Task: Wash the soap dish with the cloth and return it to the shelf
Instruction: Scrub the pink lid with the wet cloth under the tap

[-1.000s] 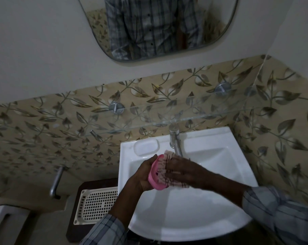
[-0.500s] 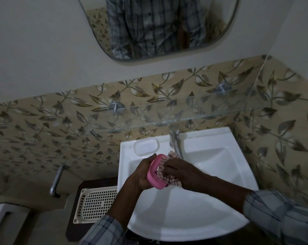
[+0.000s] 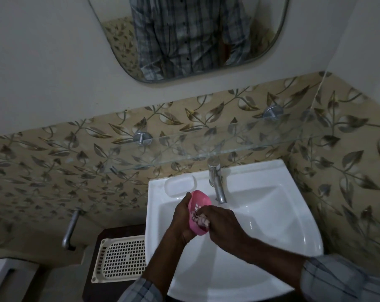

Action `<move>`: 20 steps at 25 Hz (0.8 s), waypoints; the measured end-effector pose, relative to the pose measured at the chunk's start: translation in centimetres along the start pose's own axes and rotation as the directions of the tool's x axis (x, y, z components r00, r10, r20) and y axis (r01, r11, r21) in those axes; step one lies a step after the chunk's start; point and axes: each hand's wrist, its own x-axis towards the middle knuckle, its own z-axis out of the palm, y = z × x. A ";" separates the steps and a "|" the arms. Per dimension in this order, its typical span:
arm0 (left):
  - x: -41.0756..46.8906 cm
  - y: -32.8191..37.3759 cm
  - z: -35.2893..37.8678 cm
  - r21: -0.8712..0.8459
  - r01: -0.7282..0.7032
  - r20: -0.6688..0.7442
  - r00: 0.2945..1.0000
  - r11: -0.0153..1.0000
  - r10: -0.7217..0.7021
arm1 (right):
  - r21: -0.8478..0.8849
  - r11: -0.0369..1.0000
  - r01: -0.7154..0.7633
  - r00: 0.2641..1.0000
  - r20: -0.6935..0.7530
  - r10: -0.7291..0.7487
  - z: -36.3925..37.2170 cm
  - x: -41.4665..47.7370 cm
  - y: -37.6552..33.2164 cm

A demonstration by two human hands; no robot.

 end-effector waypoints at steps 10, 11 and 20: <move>0.3 2.2 -0.5 0.087 0.138 -0.037 0.990 0.987 -0.135 | 0.064 0.858 0.510 0.851 0.110 -0.514 -2.4 0.2 3.6; 0.3 1.6 -0.1 0.105 0.101 -0.060 0.994 0.989 -0.095 | 0.117 0.925 0.360 0.927 0.064 -0.369 -2.0 0.0 3.1; 1.8 -4.2 0.7 0.367 -0.651 -0.106 0.680 0.665 0.725 | 0.774 -0.007 -0.633 0.529 0.439 0.726 -3.4 6.1 -3.2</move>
